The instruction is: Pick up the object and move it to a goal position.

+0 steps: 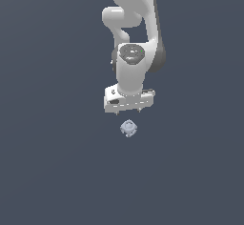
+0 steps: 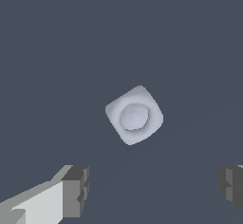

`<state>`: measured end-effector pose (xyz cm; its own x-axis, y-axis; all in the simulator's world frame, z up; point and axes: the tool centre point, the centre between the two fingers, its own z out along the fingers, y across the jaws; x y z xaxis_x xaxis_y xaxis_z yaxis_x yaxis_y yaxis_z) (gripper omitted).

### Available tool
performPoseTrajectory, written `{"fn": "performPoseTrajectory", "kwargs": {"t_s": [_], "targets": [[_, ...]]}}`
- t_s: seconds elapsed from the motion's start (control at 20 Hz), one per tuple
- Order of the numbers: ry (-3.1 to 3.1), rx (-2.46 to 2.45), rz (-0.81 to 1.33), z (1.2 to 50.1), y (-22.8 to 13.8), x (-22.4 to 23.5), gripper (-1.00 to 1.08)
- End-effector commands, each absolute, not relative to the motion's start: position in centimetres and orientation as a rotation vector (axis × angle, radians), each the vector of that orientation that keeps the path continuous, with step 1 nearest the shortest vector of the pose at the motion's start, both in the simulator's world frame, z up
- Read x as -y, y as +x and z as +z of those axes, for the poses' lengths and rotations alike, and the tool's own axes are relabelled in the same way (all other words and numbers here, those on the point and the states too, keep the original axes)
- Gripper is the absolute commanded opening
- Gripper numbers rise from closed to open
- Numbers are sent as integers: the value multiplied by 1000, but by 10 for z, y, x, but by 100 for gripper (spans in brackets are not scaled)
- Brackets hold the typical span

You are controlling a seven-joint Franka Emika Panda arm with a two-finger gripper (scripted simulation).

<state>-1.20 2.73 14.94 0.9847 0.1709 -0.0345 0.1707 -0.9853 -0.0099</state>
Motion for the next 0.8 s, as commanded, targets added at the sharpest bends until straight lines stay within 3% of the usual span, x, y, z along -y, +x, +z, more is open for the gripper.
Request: {"fn": "performPoseTrajectory", "kwargs": {"t_s": [0.0,0.75], "targets": [[-3117,343,51,144,-10,-28,100],[-2996,944,14,104,8,-32,100]]}}
